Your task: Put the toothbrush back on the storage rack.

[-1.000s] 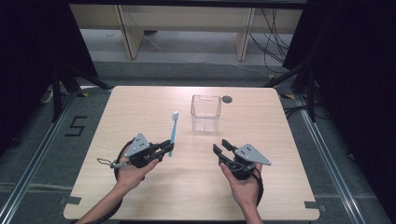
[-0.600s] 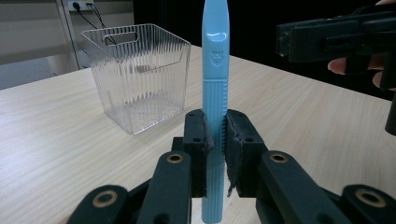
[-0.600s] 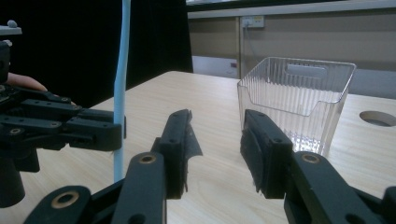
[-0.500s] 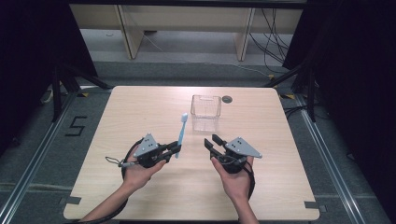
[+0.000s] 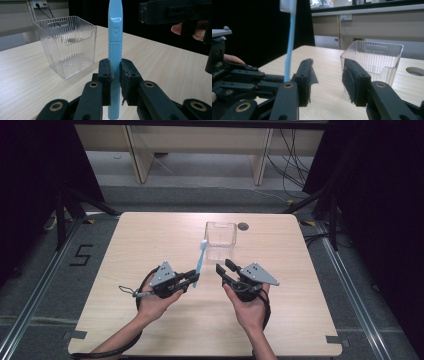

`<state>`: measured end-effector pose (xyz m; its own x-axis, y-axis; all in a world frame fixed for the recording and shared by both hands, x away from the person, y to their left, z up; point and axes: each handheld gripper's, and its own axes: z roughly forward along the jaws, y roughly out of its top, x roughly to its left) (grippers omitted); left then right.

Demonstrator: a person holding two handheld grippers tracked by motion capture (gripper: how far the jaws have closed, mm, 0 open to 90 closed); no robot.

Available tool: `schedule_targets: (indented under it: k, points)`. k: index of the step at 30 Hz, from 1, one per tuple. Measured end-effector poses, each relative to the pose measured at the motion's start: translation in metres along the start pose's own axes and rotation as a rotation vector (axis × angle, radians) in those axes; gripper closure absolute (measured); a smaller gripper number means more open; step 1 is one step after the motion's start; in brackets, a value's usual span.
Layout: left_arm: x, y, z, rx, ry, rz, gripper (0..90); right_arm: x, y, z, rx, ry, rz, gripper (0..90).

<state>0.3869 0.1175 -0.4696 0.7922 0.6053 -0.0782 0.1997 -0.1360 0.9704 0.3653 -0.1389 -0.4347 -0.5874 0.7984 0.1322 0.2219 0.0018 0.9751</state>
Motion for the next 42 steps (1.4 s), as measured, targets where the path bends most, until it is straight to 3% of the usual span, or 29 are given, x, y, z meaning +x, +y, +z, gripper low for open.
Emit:
schedule_targets:
  k: [2,10,17,18,26,29,30,37,41,42]
  points:
    - [0.0,0.0,0.001,-0.002,0.003,-0.001,79.0,0.003,0.002,0.001,-0.005,0.014,0.025,59.7]
    - [-0.001,0.001,0.006,-0.015,-0.001,0.002,79.0,0.011,0.011,0.007,-0.023,0.05,0.024,62.1]
    - [-0.006,0.002,0.01,0.002,-0.002,0.014,79.0,0.016,0.013,0.017,-0.008,0.081,0.02,67.9]
    - [-0.007,0.002,0.01,0.004,-0.003,0.013,79.0,0.017,0.013,0.018,-0.009,0.087,0.037,68.7]
    - [-0.009,0.001,0.013,-0.009,-0.019,0.016,78.9,0.017,0.015,0.024,0.001,0.088,0.04,73.8]
    - [-0.01,0.002,0.013,0.005,-0.011,0.018,78.9,0.018,0.016,0.026,0.008,0.094,0.044,76.7]
    - [-0.01,0.002,0.013,0.006,-0.013,0.021,78.9,0.017,0.016,0.026,0.004,0.084,0.022,78.0]
    - [-0.009,0.001,0.015,0.027,-0.023,0.011,78.6,0.02,0.016,0.028,0.024,0.109,0.04,85.5]
    - [-0.009,0.0,0.014,0.044,-0.022,0.033,71.1,0.021,0.016,0.027,0.024,0.093,-0.003,86.1]
    - [-0.009,0.0,0.013,0.048,-0.017,0.042,66.8,0.02,0.017,0.026,0.03,0.096,0.016,86.1]
